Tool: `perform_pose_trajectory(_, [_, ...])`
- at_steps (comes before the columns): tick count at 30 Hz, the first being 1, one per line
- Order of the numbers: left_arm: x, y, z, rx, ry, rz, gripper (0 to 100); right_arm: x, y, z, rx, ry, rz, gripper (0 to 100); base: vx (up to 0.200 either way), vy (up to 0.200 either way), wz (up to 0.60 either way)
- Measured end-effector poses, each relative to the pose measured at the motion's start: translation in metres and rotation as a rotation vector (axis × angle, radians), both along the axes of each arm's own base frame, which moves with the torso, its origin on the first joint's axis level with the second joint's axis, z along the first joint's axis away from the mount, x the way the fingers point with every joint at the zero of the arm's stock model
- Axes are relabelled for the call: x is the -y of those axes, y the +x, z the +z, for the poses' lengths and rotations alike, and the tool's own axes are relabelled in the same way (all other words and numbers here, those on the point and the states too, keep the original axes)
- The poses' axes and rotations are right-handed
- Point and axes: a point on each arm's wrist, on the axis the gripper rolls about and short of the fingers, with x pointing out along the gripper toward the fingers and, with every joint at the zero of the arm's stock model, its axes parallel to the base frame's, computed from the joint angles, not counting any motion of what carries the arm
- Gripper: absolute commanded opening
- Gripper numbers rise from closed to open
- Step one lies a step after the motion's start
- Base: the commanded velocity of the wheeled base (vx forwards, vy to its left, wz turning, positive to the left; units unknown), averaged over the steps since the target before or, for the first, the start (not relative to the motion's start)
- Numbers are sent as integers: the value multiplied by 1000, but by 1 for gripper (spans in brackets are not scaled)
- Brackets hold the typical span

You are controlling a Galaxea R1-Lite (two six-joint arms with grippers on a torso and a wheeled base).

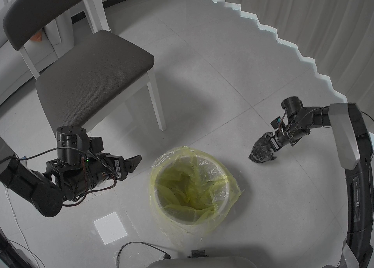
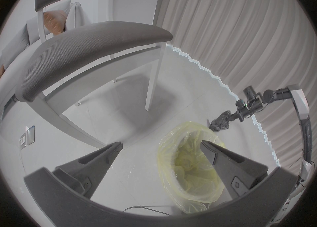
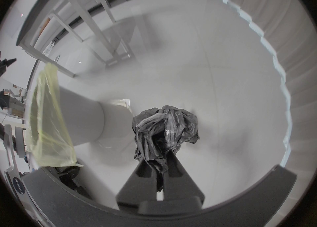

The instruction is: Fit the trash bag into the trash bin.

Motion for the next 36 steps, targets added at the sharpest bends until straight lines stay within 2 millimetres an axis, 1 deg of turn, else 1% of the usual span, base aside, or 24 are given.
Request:
perform_pose_trajectory(3, [0, -2, 3, 10, -3, -3, 100, -8, -10, 39, 94, 4, 20, 0, 0, 0, 0])
perform_pose_trajectory(4, [0, -2, 3, 13, -4, -4, 100, -11, -14, 49, 116, 6, 29, 0, 0, 0, 0])
perform_pose_trajectory(8, [0, -4, 6, 24, -7, -5, 100, -29, -40, 90, 202, 8, 83, 0, 0, 0, 0])
perform_pose_trajectory(12, [-1, -8, 9, 34, -9, -7, 100, -50, -74, 121, 269, 11, 155, 0, 0, 0, 0])
perform_pose_trajectory(13, [-2, -9, 9, 35, -8, -8, 100, -53, -80, 126, 281, 12, 169, 0, 0, 0, 0])
perform_pose_trajectory(15, [-2, -11, 11, 40, -6, -9, 100, -69, -103, 140, 315, 19, 222, 0, 0, 0, 0])
perform_pose_trajectory(19, [-4, -14, 13, 48, -4, -9, 100, -97, -138, 154, 349, 40, 319, 0, 0, 0, 0])
perform_pose_trajectory(20, [-4, -14, 13, 52, -5, -9, 100, -102, -145, 156, 354, 44, 339, 0, 0, 0, 0])
perform_pose_trajectory(22, [-5, -15, 14, 59, -6, -9, 100, -116, -164, 159, 356, 55, 393, 0, 0, 0, 0])
perform_pose_trajectory(23, [-5, -15, 15, 60, -5, -9, 100, -120, -169, 160, 356, 58, 410, 0, 0, 0, 0])
perform_pose_trajectory(27, [-6, -18, 16, 69, -6, -5, 100, -141, -192, 151, 320, 64, 494, 0, 0, 0, 0])
perform_pose_trajectory(30, [-8, -20, 19, 80, -8, 0, 100, -154, -203, 138, 274, 60, 541, 0, 0, 0, 0])
perform_pose_trajectory(36, [-11, -25, 26, 106, -14, 15, 100, -170, -205, 120, 228, 60, 573, 0, 0, 0, 0])
